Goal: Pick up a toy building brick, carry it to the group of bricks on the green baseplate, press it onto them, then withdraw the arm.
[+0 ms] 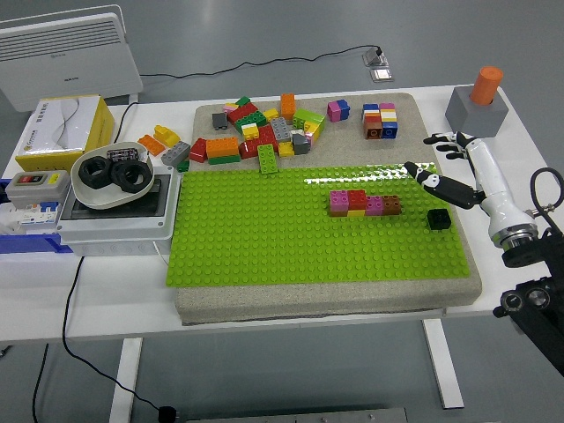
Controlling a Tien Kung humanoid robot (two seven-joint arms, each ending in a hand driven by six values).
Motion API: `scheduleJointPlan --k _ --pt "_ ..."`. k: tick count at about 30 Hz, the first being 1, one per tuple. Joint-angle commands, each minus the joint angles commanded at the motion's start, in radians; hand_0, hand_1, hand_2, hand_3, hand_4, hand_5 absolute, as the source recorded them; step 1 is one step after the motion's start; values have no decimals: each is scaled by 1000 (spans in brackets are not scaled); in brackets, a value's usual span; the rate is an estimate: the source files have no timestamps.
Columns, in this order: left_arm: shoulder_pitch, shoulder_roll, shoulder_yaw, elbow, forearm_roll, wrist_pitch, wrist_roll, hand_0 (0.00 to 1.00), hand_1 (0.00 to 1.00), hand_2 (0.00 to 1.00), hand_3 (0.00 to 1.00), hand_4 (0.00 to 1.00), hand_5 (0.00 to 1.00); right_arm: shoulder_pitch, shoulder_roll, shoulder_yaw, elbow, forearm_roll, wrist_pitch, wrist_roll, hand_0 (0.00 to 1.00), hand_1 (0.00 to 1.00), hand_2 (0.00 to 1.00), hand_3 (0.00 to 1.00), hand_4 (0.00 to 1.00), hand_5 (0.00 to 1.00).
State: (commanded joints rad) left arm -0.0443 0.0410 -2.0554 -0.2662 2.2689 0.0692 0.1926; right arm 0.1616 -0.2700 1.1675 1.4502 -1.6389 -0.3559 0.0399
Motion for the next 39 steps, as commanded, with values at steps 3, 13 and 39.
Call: scheduleJointPlan --k 3,13,39 --pt "2 1 0 0 0 1 2 672 519 522 532 658 503 -11 0 29 -1 36 0 8 646 652 730 652 861 460" --pt "9 4 28 -4 -12 1 5 672 529 525 535 652 507 -25 -3 114 14 77 0 7 567 458 605 641 862 399" --pt "14 17 83 -8 -43 -50 33 684 575 586 549 645 515 -50 -1 176 19 60 -5 -4 545 410 454 609 859 306"
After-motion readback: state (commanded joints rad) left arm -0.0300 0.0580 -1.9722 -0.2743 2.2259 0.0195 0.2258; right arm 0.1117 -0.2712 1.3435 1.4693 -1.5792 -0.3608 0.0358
